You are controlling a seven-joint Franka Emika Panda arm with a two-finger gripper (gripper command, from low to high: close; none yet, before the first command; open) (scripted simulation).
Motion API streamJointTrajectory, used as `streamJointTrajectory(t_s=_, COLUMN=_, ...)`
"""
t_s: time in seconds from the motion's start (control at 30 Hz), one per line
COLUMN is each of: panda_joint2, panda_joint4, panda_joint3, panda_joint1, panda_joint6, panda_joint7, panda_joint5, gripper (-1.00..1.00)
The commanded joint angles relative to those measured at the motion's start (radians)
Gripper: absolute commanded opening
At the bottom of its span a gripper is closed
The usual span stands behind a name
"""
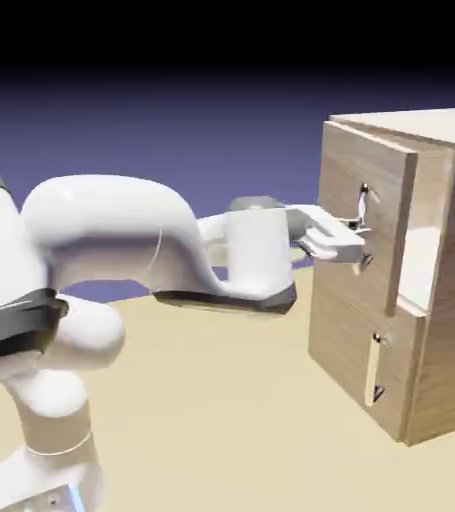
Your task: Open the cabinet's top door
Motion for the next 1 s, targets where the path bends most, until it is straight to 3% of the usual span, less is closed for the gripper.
streamJointTrajectory(t_s=0.0, panda_joint2=0.004, panda_joint4=-0.03, panda_joint3=0.034, panda_joint1=-0.017, panda_joint6=-0.043, panda_joint7=-0.006, panda_joint5=0.036, gripper=-1.0)
streamJointTrajectory(t_s=0.47, panda_joint2=-0.042, panda_joint4=-0.218, panda_joint3=0.452, panda_joint1=0.035, panda_joint6=-0.649, panda_joint7=0.009, panda_joint5=0.594, gripper=-1.0)
streamJointTrajectory(t_s=0.7, panda_joint2=-0.206, panda_joint4=-0.15, panda_joint3=0.602, panda_joint1=0.155, panda_joint6=-0.905, panda_joint7=0.101, panda_joint5=0.898, gripper=-1.0)
streamJointTrajectory(t_s=0.97, panda_joint2=-0.484, panda_joint4=0.048, panda_joint3=0.705, panda_joint1=0.256, panda_joint6=-1.125, panda_joint7=0.225, panda_joint5=1.233, gripper=-1.0)
